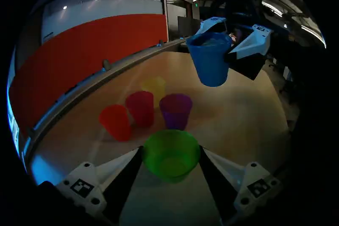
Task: Pour water
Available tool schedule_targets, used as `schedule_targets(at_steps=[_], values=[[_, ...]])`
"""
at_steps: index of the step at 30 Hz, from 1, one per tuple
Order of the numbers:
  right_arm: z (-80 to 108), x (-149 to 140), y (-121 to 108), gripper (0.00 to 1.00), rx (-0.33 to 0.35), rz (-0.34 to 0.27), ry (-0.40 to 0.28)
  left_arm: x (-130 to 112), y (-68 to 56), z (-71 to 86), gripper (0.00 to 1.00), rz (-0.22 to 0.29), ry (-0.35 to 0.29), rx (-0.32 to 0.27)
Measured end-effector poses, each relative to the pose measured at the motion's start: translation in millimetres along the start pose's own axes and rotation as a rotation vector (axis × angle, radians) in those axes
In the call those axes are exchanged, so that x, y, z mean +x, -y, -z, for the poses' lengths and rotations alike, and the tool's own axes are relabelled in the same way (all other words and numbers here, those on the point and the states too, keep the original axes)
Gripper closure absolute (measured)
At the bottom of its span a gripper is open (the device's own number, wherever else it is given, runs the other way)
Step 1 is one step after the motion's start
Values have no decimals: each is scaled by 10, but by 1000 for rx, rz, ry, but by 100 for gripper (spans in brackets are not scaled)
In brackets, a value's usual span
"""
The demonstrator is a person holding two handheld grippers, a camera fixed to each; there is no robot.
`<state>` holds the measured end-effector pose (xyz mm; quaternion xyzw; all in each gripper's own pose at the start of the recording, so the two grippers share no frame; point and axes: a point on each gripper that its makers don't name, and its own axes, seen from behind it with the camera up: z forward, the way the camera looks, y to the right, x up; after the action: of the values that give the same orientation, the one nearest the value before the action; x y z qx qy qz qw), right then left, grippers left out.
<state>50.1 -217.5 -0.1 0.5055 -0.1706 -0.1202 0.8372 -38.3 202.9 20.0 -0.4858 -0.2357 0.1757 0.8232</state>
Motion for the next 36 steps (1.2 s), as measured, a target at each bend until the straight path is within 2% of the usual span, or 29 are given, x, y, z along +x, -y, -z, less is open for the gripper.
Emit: schedule_targets(at_steps=[12,21,36], values=[[3,-114,16,9,0,-8,15,-238,-27,-107,10,6,60,-22],[1,-201,20,9,-2,-9,33,-275,-37,-121,9,5,59,-25],[-16,-308,72,9,3,-14,55,-302,-45,-110,9,-48,60,-8]])
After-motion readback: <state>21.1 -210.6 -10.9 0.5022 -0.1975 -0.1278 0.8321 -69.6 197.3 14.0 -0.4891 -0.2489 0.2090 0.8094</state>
